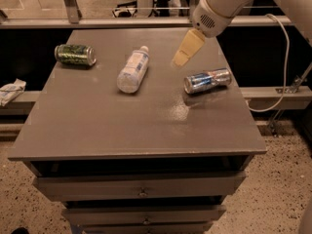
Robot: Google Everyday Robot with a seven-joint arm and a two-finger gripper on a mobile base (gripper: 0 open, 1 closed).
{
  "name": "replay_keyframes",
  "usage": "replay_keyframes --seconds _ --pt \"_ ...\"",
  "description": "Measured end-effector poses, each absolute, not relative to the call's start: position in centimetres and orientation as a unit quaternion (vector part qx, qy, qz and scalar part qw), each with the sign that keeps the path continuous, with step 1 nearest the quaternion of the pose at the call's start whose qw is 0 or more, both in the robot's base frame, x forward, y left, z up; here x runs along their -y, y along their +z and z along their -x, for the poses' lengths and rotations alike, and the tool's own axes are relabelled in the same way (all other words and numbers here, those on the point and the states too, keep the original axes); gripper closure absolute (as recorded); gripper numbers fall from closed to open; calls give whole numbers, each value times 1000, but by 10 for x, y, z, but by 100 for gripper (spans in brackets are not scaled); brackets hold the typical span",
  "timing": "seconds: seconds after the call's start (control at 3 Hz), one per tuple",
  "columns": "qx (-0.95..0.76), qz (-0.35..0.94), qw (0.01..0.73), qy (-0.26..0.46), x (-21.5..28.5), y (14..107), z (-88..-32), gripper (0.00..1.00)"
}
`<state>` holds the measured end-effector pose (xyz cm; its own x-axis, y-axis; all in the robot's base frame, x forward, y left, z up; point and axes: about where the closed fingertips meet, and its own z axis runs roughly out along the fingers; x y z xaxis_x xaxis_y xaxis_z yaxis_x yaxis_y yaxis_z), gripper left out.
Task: Place blue plastic bottle upright
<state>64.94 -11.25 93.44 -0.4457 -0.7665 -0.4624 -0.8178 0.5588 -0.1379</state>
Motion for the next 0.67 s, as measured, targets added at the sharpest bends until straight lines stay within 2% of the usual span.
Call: replay_keyframes --seconds 0.33,0.67 --pt "-859 446 246 48 103 934 -664 0" --pt "-888 385 251 28 78 929 -714 0"
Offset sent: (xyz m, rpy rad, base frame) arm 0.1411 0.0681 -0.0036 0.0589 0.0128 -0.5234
